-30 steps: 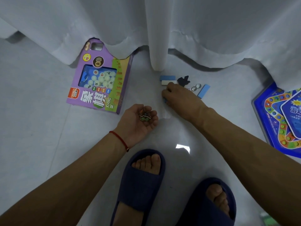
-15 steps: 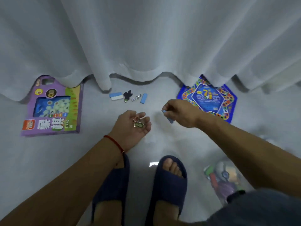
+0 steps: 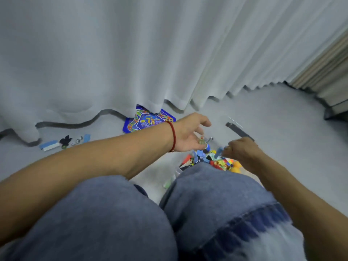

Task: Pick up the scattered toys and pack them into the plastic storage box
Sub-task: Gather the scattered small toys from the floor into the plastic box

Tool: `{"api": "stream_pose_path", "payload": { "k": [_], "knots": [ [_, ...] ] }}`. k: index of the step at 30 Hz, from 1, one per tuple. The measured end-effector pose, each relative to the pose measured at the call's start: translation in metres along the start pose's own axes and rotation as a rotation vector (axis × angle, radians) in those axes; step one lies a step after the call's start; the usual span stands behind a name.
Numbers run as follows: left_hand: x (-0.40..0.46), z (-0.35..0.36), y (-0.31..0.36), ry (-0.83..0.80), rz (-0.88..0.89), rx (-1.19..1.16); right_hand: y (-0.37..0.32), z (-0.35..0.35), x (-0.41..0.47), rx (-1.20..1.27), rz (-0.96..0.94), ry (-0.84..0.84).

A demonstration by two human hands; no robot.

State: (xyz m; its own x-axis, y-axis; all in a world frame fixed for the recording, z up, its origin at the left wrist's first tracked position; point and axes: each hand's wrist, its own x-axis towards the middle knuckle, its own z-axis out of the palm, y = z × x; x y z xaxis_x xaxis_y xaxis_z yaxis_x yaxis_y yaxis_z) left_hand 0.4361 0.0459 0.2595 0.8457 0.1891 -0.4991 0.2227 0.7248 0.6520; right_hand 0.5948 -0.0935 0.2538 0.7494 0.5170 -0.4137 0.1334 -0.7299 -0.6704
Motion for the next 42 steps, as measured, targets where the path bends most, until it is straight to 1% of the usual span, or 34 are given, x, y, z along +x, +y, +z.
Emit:
{"api": "stream_pose_path", "payload": {
  "k": [3, 6, 9, 11, 14, 16, 18, 20, 21, 23, 25, 28, 30, 32, 35, 38, 40, 42],
  "knots": [
    [0.002, 0.003, -0.004, 0.105, 0.065, 0.05, 0.013, -0.008, 0.0, 0.123, -0.025, 0.077],
    [-0.008, -0.028, -0.008, 0.251, 0.155, 0.052, 0.007, 0.007, -0.007, 0.213, -0.038, 0.065],
    [-0.028, -0.077, -0.016, 0.376, 0.161, 0.067, -0.014, 0.039, -0.011, 0.242, -0.149, -0.004],
    [-0.046, -0.117, -0.026, 0.503, 0.166, 0.075, -0.034, 0.069, -0.015, 0.225, -0.232, -0.11],
    [-0.076, -0.18, -0.049, 0.736, 0.163, 0.036, -0.063, 0.131, -0.017, 0.09, -0.344, -0.329],
    [-0.095, -0.219, -0.068, 0.879, 0.131, -0.023, -0.073, 0.18, -0.016, -0.077, -0.43, -0.457],
    [-0.111, -0.256, -0.089, 1.027, 0.073, -0.065, -0.075, 0.231, -0.01, -0.299, -0.567, -0.532],
    [-0.123, -0.29, -0.111, 1.164, 0.036, -0.009, -0.075, 0.279, -0.001, -0.533, -0.696, -0.598],
    [-0.126, -0.305, -0.12, 1.213, 0.032, 0.069, -0.076, 0.301, 0.005, -0.635, -0.734, -0.632],
    [-0.13, -0.328, -0.132, 1.26, 0.015, 0.242, -0.079, 0.34, 0.019, -0.79, -0.792, -0.661],
    [-0.13, -0.349, -0.134, 1.296, -0.011, 0.459, -0.084, 0.376, 0.032, -0.866, -0.873, -0.625],
    [-0.117, -0.388, -0.127, 1.354, 0.01, 0.831, -0.09, 0.424, 0.05, -0.886, -0.954, -0.567],
    [-0.106, -0.411, -0.119, 1.371, -0.013, 1.024, -0.093, 0.45, 0.06, -0.866, -0.968, -0.538],
    [-0.095, -0.429, -0.111, 1.326, -0.05, 1.171, -0.097, 0.472, 0.068, -0.834, -0.956, -0.51],
    [-0.081, -0.447, -0.1, 1.226, -0.145, 1.272, -0.102, 0.498, 0.08, -0.801, -0.958, -0.435],
    [-0.068, -0.459, -0.092, 1.24, -0.192, 1.344, -0.102, 0.52, 0.088, -0.779, -1.028, -0.359],
    [-0.064, -0.462, -0.091, 1.289, -0.149, 1.349, -0.099, 0.53, 0.092, -0.815, -1.088, -0.325],
    [-0.063, -0.464, -0.094, 1.318, -0.051, 1.344, -0.095, 0.536, 0.096, -0.839, -1.155, -0.301]
  ]
}}
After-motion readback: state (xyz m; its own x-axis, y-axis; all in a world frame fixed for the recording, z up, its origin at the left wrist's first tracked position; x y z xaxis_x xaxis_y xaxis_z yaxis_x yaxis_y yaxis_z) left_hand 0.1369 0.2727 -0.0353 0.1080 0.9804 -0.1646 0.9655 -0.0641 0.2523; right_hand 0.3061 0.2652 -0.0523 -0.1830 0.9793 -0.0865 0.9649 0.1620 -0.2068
